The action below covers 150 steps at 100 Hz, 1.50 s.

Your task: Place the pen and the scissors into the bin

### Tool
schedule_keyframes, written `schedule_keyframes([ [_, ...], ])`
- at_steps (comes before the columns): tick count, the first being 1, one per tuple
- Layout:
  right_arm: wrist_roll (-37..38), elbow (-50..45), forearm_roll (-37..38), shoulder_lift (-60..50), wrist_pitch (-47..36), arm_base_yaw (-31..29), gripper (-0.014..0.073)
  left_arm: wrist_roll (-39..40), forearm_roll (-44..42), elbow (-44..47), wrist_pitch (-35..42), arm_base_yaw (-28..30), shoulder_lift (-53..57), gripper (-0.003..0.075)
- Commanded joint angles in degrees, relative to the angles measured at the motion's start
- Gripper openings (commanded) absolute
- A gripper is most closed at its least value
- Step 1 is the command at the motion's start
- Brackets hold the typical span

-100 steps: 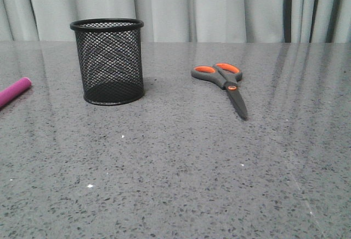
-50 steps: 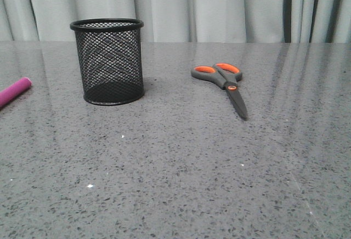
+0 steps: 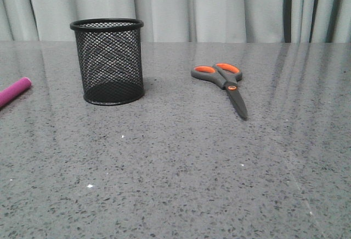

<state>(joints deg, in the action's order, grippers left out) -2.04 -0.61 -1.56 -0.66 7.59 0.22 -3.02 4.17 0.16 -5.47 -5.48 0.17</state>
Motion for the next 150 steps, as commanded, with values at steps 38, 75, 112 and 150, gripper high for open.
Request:
schedule_keyframes([
  [38, 0.7, -1.0, -26.4, -0.9, -8.9, -0.4, -0.0068, 0.6, 19.3, 1.3, 5.1, 0.1, 1.6, -0.0022],
  [75, 0.7, 2.8, -33.2, -0.8, -8.9, -0.4, -0.0067, 0.6, 35.6, -0.2, 6.1, 0.1, 1.6, -0.0022],
  [112, -5.9, 18.5, -28.3, 13.4, 7.7, -0.4, -0.0064, 0.0, 27.4, -13.8, -3.7, 0.1, -6.2, -0.0022],
  [150, -8.4, 35.5, -24.8, 35.8, 26.8, -0.4, -0.0069, 0.0, 13.5, -38.3, -28.7, 0.1, -29.1, -0.0022],
])
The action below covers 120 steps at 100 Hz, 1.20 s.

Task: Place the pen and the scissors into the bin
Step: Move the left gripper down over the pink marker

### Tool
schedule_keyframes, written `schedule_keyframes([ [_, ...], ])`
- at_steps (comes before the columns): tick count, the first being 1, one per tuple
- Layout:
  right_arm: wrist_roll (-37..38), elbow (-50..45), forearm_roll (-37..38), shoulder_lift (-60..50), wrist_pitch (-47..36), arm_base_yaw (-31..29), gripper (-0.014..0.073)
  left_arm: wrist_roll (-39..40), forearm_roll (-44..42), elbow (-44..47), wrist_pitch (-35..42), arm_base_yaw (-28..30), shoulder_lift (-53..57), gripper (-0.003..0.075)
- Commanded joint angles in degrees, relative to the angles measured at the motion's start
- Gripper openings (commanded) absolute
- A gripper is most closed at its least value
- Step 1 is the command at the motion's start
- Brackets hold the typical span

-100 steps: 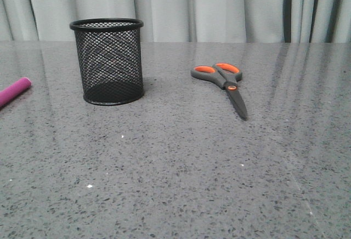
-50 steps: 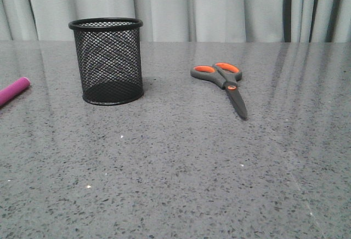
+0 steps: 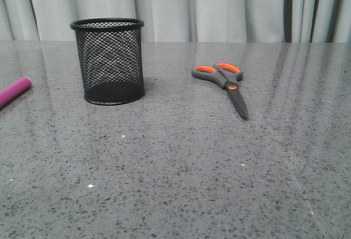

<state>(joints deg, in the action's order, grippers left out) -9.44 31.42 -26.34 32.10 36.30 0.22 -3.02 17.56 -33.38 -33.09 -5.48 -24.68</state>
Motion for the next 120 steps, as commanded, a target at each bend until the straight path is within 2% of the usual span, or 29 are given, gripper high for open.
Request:
schedule_keyframes([
  [1, -1.0, 3.4, 0.0, 3.3, -1.9, -0.4, -0.0069, 0.0, 0.1, -5.2, -1.3, 0.1, -4.7, -0.0022],
  [31, -1.0, 3.8, -0.2, 5.5, -0.3, -0.4, -0.0069, 0.0, 0.1, -9.5, -8.9, 0.1, -11.1, -0.0021],
  [53, -1.0, 3.9, -0.5, 5.5, 0.8, -0.4, -0.0056, 0.0, 0.5, -11.3, -9.5, 0.1, -14.2, -0.0018],
  [62, -1.0, 4.2, -0.5, 5.7, 2.8, -0.4, 0.0040, -2.0, 1.5, -12.1, -10.7, 0.1, -15.0, 0.0024],
  [64, -1.0, 4.3, -0.5, 5.6, 3.0, -0.4, 0.0064, -3.1, 1.9, -12.3, -11.0, 0.1, -15.4, 0.0045],
  [70, -1.0, 4.5, -0.5, 5.6, 3.3, -0.4, 0.0212, -4.4, 2.7, -12.8, -11.8, 0.1, -16.2, 0.0125],
  [71, -1.0, 4.5, -0.5, 5.6, 3.3, -0.4, 0.0212, -4.5, 2.9, -12.7, -11.9, 0.1, -16.3, 0.0135],
  [75, -1.0, 4.8, -0.5, 5.6, 3.2, -0.4, 0.0318, -4.5, 3.5, -13.0, -12.2, 0.1, -16.8, 0.0196],
  [81, -1.0, 5.4, -0.5, 5.6, 3.2, -0.4, 0.0390, -4.5, 4.3, -13.5, -12.7, 0.1, -17.4, 0.0270],
  [91, -1.0, 6.5, -0.6, 5.6, 3.2, -0.4, 0.0393, -5.0, 4.9, -14.9, -14.0, 0.1, -18.5, 0.0339],
  [120, -1.0, 15.5, -0.6, 9.8, 6.3, -0.4, 0.0393, -9.7, 6.2, -18.6, -18.5, 0.1, -24.0, 0.0335],
])
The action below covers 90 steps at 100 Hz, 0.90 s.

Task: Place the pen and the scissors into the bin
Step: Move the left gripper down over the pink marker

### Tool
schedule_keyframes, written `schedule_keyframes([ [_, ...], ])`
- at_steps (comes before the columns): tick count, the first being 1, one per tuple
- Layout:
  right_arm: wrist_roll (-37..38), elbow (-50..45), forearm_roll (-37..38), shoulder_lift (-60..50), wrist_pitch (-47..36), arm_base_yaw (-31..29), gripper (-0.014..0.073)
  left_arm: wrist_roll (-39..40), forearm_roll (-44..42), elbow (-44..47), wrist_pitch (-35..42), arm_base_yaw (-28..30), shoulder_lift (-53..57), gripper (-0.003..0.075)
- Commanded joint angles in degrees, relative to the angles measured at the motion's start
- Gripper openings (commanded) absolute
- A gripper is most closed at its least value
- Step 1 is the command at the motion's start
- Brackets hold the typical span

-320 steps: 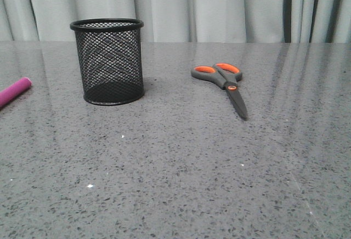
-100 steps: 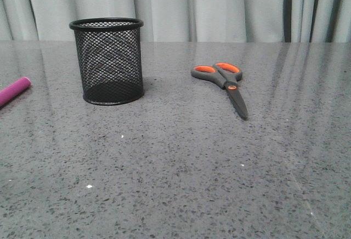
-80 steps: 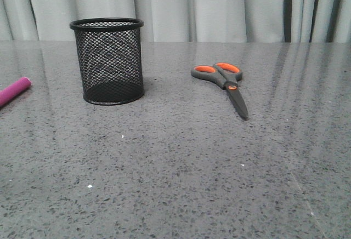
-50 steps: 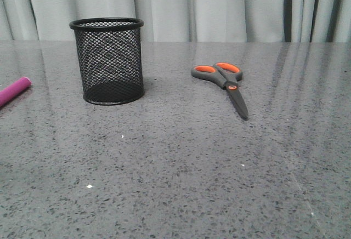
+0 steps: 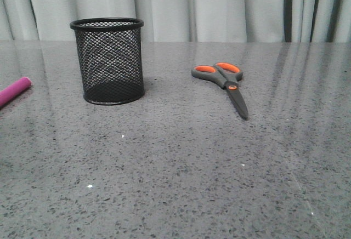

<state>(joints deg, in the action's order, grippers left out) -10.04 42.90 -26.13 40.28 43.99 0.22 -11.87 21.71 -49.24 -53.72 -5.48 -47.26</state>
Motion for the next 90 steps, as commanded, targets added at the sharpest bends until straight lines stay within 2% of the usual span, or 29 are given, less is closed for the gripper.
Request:
schedule_keyframes([
  [1, -0.4, 4.3, -0.8, 1.7, -1.1, -0.4, 0.0393, -1.1, 2.2, -2.9, 2.1, 0.1, -1.7, 0.0335],
  [90, -1.7, 6.5, -1.3, 2.5, 2.4, -0.4, 0.0393, -6.0, 3.2, -6.5, 4.9, -0.1, -24.6, 0.0335],
])
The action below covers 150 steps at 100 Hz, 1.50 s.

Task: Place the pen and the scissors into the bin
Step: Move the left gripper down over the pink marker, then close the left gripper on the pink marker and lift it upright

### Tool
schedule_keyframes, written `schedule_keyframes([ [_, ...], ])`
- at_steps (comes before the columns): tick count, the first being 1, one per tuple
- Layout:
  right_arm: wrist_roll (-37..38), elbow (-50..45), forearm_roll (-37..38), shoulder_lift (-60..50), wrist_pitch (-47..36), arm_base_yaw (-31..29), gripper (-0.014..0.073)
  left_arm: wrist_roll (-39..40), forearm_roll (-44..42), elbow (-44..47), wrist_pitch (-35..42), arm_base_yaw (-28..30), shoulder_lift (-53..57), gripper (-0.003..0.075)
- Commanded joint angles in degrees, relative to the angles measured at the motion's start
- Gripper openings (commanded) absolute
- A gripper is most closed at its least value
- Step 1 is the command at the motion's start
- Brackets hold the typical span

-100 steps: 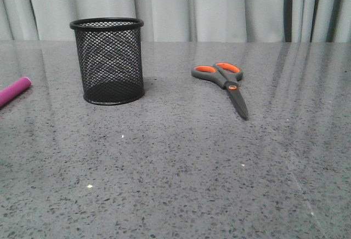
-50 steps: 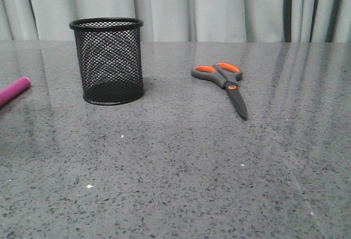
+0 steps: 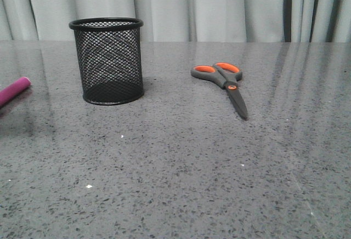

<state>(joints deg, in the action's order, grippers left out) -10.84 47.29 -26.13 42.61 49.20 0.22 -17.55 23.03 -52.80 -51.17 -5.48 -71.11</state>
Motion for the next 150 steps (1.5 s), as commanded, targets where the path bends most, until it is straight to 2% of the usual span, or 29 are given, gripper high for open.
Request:
schedule_keyframes([
  [1, -0.9, 2.1, -1.3, 0.2, -2.9, -0.4, 0.0393, -0.3, 1.9, -3.0, 2.4, -0.1, -1.0, 0.0335],
  [57, -1.5, 2.1, -1.3, 0.2, -3.2, -0.4, 0.0393, -0.5, -2.1, -11.5, 0.3, -0.1, -12.9, 0.0335],
  [134, -1.5, 2.1, -1.3, 0.2, -3.6, -0.4, 0.0393, -0.5, -3.3, -11.6, 1.9, -0.1, -17.2, 0.0335],
  [150, -1.5, 2.1, -1.3, 0.2, -3.6, -0.4, 0.0393, -0.3, -6.3, -11.6, 1.8, -1.5, -17.2, 0.0335],
])
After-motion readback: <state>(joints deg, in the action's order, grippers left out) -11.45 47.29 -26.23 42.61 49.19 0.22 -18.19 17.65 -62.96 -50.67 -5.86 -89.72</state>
